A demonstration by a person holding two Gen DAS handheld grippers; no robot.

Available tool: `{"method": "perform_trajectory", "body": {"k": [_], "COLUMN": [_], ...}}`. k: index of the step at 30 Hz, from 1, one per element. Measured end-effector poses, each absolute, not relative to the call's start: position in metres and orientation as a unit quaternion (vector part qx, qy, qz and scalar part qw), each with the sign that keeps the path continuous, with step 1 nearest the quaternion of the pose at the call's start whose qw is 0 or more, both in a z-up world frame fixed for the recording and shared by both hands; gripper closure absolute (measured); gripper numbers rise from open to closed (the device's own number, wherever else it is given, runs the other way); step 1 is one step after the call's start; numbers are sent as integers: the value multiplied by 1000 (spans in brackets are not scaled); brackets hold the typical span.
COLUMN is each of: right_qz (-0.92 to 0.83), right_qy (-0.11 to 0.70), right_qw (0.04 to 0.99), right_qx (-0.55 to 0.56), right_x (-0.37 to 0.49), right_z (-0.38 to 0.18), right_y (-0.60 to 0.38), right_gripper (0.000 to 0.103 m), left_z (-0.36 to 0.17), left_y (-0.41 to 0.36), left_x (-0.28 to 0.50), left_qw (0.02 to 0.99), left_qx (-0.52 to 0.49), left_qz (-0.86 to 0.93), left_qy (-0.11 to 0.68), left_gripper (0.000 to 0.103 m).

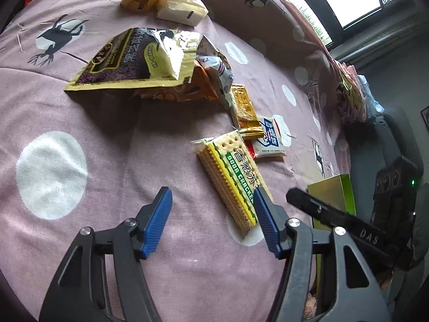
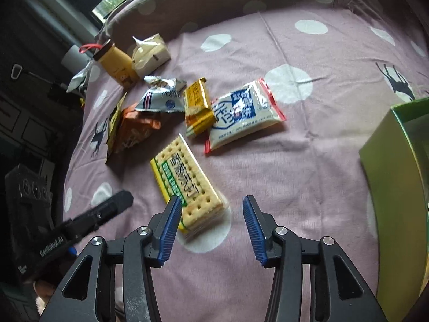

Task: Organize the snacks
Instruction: 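Grasp the soda cracker pack with the right tool and lift it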

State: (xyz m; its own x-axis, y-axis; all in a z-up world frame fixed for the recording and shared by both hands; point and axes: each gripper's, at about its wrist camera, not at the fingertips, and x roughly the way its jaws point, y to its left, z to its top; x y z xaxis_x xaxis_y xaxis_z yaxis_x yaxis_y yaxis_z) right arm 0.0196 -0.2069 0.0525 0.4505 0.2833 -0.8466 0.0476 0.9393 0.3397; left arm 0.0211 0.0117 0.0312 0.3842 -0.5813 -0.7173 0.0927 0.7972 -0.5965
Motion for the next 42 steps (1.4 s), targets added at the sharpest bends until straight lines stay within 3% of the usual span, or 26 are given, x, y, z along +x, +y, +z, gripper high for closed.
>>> {"method": "perform_trajectory", "body": {"k": [7, 9, 12, 32, 42], "right_qz": [132, 124, 117, 121, 124], "right_qy": [518, 532, 545, 536, 468], "right_qw": [822, 814, 807, 821, 860], "right_qx": [197, 199, 193, 152, 160], "right_x": [57, 61, 63, 46, 18], "right_z": [41, 32, 22, 22, 61], "right_y": [-192, -188, -185, -157, -155], "right_gripper": [55, 55, 55, 55, 55], "left_z": [22, 22, 19, 32, 65], "left_y": [-15, -20, -27, -33, -36], "left_x": [16, 15, 15, 10, -9], "left_qw": [787, 789, 785, 833, 863], "left_qx": [-216, -209, -206, -137, -122], "left_qz": [-233, -243, -253, -206, -223], "left_qy": [528, 525, 526, 495, 437], "left_gripper": [58, 74, 85, 81, 81]}}
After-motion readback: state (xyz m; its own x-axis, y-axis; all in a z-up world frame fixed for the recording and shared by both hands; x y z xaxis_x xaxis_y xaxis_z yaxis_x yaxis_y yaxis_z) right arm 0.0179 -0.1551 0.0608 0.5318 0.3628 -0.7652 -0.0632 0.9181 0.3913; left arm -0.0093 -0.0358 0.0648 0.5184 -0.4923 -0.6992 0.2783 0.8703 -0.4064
